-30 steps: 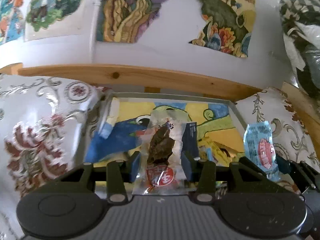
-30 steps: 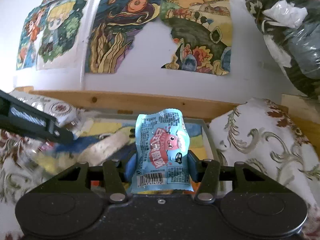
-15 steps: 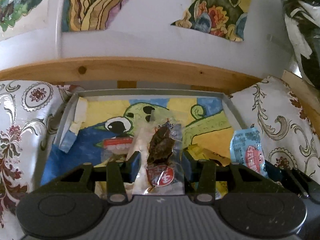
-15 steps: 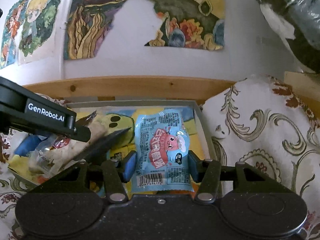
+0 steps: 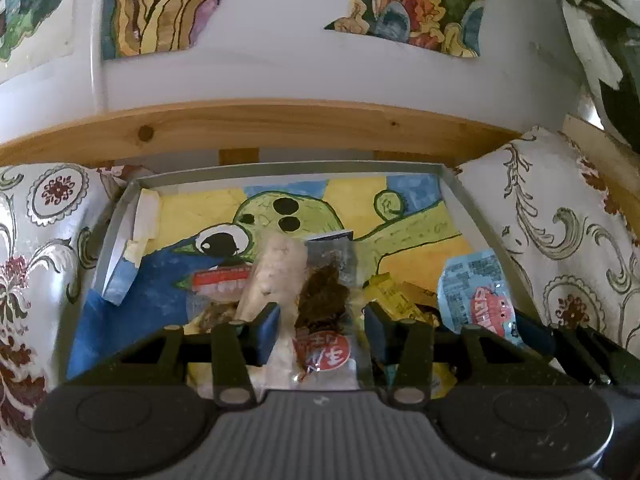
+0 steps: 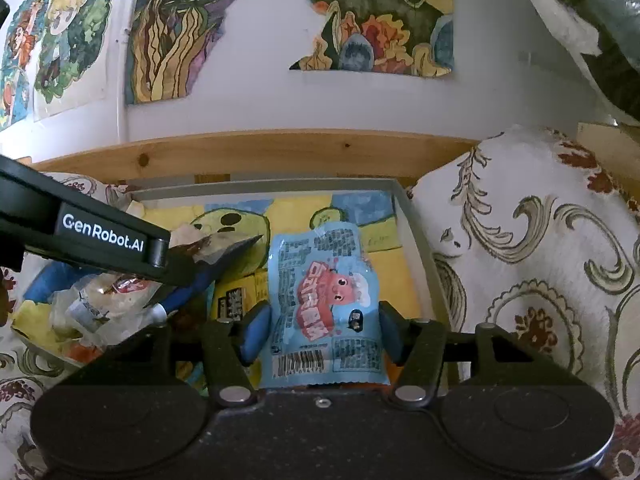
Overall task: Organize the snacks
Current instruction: 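Open the left tool over the tray while the right tool releases the blue packet, then withdraw both open tools from the tray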
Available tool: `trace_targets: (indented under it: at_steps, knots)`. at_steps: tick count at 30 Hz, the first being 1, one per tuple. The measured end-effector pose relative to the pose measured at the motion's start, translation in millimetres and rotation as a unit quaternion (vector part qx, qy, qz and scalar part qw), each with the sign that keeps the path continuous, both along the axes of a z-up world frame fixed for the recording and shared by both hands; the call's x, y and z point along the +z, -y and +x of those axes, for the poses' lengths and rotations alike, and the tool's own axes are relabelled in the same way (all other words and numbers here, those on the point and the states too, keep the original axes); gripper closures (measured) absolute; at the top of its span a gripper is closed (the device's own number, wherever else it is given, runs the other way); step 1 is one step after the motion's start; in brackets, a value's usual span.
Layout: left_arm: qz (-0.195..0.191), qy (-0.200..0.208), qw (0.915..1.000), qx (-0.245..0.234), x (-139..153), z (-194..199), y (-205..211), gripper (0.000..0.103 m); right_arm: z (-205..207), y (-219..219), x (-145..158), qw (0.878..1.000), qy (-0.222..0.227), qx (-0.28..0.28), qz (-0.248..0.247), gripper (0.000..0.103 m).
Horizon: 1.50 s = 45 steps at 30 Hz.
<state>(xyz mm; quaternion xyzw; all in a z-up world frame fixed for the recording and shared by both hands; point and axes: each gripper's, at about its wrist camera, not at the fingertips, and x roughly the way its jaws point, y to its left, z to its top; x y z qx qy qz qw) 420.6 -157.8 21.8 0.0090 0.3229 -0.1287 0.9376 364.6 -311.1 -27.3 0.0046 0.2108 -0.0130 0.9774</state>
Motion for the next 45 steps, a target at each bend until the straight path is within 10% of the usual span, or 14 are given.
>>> trace_targets:
  at_steps: [11,30,45]
  knots:
    - [-0.007,-0.002,1.0,0.0,-1.9,-2.2,2.4,0.049,-0.7,2.6,2.7,1.0,0.003,-0.003,0.004,0.04]
    - [-0.064,0.038,0.9935,0.086,12.8,-20.8,-30.2,0.004,-16.5,10.0,19.6,0.999,0.027,-0.015,0.02,0.019]
    - [-0.065,0.086,0.9853,0.133,29.0,-68.7,-67.5,0.001,-63.4,1.9,57.9,0.997,0.074,-0.007,0.03,0.001]
